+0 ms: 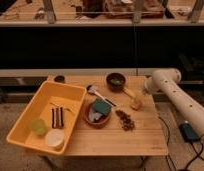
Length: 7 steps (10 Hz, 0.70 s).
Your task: Place apple in plastic cup
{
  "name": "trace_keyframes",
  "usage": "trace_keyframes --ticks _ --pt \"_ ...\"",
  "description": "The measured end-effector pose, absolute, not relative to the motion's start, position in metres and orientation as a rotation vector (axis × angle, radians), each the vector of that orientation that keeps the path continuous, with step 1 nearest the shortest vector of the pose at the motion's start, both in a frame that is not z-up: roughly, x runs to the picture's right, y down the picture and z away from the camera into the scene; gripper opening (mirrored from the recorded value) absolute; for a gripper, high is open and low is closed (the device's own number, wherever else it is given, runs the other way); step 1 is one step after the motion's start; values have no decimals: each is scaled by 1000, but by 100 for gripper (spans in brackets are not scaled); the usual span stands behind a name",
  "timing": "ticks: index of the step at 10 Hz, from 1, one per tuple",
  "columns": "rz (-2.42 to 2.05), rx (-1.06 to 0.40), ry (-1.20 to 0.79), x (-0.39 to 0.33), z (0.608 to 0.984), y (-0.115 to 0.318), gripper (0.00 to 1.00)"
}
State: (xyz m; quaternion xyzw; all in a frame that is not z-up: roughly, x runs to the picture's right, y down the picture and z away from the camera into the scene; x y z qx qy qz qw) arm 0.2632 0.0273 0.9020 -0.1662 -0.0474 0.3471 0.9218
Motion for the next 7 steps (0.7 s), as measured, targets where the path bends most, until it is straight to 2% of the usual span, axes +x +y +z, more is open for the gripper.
trace_keyframes --ticks 3,7 --pt "685 -399 -75 258 899 48 80" --pt "694 -434 -119 254 923 62 78"
